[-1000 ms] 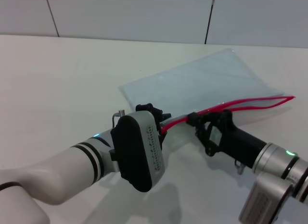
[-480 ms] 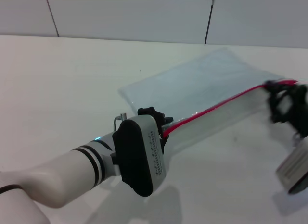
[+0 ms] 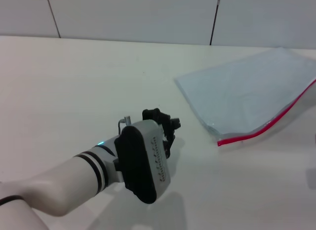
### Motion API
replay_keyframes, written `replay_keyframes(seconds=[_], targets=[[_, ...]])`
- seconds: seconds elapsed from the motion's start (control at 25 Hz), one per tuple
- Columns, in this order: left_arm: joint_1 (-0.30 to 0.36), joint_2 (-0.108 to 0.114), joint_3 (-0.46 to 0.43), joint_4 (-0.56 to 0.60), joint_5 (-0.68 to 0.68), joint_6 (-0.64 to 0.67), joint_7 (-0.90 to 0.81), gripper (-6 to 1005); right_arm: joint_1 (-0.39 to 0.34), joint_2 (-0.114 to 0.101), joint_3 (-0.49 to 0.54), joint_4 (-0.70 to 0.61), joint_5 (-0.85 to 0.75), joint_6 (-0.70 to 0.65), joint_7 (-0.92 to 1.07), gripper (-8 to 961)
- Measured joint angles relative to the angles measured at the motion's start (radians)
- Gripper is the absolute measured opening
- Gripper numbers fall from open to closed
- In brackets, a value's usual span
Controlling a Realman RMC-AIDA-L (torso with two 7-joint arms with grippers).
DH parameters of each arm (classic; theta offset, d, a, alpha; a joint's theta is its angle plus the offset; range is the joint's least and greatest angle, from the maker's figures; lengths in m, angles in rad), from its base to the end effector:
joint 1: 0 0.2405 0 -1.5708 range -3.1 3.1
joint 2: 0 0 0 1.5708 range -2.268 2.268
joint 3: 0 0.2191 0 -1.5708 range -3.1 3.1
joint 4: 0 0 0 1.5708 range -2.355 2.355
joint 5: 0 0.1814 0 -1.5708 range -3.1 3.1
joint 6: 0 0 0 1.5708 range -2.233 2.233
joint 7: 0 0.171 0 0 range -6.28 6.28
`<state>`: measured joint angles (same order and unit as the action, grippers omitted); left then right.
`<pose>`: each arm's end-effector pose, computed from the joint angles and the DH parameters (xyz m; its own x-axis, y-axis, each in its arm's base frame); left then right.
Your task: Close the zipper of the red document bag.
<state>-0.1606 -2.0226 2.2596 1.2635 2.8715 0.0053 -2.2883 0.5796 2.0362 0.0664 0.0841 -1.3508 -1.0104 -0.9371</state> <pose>-0.1566 0.2877 -0.0941 0.9345 -0.3059 -0.1819 -0.3399 -0.6157 -0.7109 0.2985 0.3633 0.0353 0.9473 -0.0093 0.3202 0.3185 -0.0783 -0.9447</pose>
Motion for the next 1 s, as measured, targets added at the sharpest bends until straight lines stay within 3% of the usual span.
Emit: replay_keyframes(seconds=[0.16,0.28,0.4,0.6,0.68,0.72,0.76,1.0], targets=[[0.001,-0.002,-0.003,-0.063,-0.044,-0.16,-0.003,34,-0.008,0.001,0.0,0.077,0.049,-0.157,0.01,201],[0.001,-0.002,-0.008,-0.113,-0.119,-0.308,-0.001,87,-0.026,0.001,0.0,0.14,0.059,-0.304,0.055,290],[0.0,-0.002,-0.006,-0.207,-0.228,-0.577,-0.004,141,-0.041,0.001,-0.002,0.182,0.065,-0.441,0.167,346],[-0.042,-0.006,0.036,-0.407,-0.405,-1.039,-0.112,331,-0.05,-0.001,-0.042,0.184,0.053,-0.536,0.492,439],[-0.071,-0.006,0.049,-0.48,-0.462,-1.171,-0.198,486,-0.045,-0.002,-0.085,0.158,0.047,-0.54,0.641,476],[-0.09,-0.007,0.055,-0.528,-0.493,-1.242,-0.257,564,-0.042,-0.003,-0.114,0.137,0.039,-0.542,0.719,599],[-0.106,-0.008,0.059,-0.568,-0.511,-1.286,-0.3,603,-0.038,-0.003,-0.135,0.119,0.029,-0.542,0.785,721],[-0.178,-0.01,0.088,-0.725,-0.652,-1.39,-0.481,801,-0.044,-0.006,-0.182,0.036,-0.02,-0.512,1.01,767]])
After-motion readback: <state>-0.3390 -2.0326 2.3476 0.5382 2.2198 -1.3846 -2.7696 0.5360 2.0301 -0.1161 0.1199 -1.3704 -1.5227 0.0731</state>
